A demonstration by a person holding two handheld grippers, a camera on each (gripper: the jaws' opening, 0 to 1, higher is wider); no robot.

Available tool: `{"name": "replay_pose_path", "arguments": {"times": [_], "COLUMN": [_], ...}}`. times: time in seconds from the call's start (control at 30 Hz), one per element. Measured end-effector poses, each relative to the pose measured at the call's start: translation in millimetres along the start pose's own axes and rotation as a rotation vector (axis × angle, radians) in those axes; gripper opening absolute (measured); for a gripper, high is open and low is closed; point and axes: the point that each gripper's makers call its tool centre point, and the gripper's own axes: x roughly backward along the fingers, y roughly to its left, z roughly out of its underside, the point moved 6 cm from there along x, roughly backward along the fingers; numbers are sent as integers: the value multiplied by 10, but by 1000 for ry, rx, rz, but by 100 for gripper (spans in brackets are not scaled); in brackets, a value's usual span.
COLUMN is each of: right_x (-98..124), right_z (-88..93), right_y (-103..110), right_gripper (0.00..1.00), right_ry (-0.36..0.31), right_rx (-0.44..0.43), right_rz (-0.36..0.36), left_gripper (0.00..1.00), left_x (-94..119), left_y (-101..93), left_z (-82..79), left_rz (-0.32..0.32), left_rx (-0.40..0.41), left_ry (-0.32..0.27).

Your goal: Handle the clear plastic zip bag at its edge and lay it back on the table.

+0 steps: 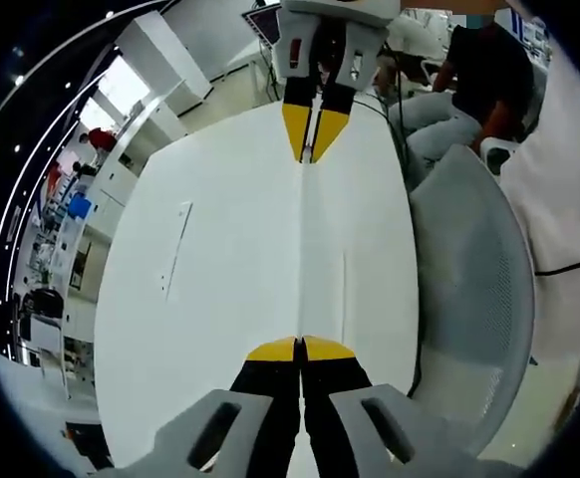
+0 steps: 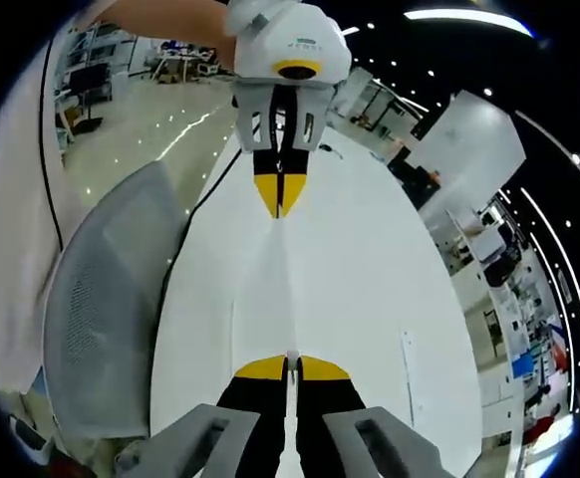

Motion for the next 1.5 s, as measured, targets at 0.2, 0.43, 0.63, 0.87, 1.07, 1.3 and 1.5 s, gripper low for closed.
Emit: {"name": "replay_pose_path", "arguments": {"times": [0.2, 0.43, 0.63, 0.87, 1.07, 1.3, 1.5], "right_x": [-11, 27, 63, 79, 88, 119, 33], "right_z": [22, 6, 20, -29, -171, -303, -329], "right_y": [2, 34, -1, -19, -41, -153, -133], "right_gripper": [0, 0, 0, 5, 9, 8, 6], "right_ry": [6, 5, -3, -32, -89, -143, -123], "right_rx": [5, -6, -31, -81, -146, -208, -193], "right_rz": [-2, -7, -4, -16, -50, -63, -89], "left_gripper": [0, 0, 0, 0, 0, 0, 0], "left_x": [-9, -10, -5, -5, -10, 9, 10], "left_y": [-12, -1, 5, 24, 22, 18, 19], "left_z": [-29, -48, -69, -102, -127, -148, -169], "left_rz": [1, -6, -13, -32, -41, -62, -71], "left_rx": [-9, -22, -34, -64, -81, -95, -97], "left_ry": [7, 6, -3, -21, -29, -35, -38]}}
